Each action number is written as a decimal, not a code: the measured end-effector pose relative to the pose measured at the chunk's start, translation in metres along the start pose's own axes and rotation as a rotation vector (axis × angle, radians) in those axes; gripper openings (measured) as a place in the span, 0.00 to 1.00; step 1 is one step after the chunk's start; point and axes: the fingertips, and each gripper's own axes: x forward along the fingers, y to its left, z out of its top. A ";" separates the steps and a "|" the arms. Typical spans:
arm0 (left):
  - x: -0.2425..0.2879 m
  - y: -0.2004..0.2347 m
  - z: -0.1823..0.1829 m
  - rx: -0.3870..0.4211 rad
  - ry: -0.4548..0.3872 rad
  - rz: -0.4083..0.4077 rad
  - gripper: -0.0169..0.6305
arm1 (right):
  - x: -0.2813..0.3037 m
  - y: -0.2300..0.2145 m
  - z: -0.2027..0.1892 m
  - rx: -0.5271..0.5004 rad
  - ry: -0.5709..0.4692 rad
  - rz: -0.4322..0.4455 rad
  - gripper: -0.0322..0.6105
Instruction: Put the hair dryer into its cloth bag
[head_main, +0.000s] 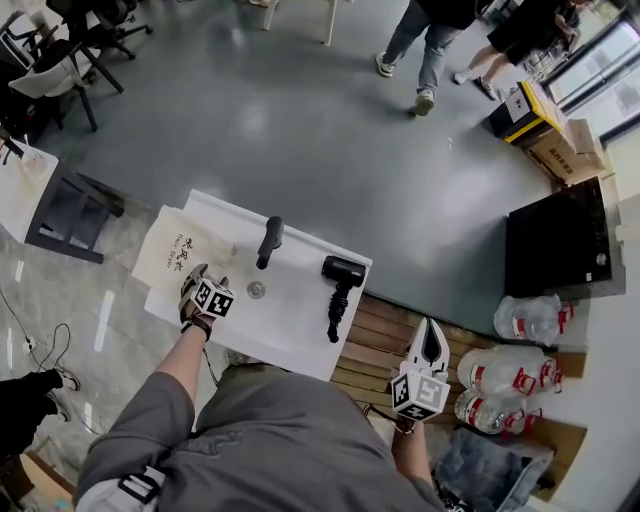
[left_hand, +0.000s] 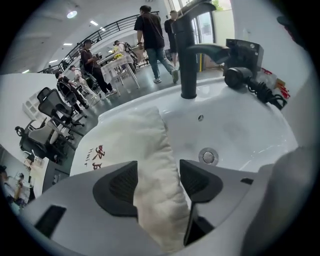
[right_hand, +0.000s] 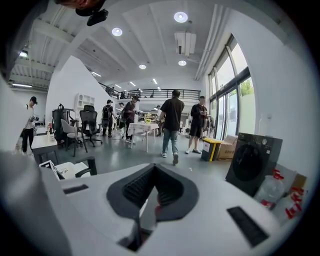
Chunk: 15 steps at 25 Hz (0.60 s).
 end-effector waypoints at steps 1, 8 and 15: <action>0.000 0.000 0.000 -0.005 -0.002 0.002 0.41 | 0.001 0.000 -0.001 -0.001 0.002 -0.001 0.05; -0.005 0.004 0.002 -0.007 -0.006 0.020 0.16 | 0.007 0.005 0.000 0.002 0.004 0.015 0.05; -0.010 0.008 0.001 -0.040 0.001 -0.045 0.06 | 0.011 0.008 -0.001 0.024 0.002 0.024 0.05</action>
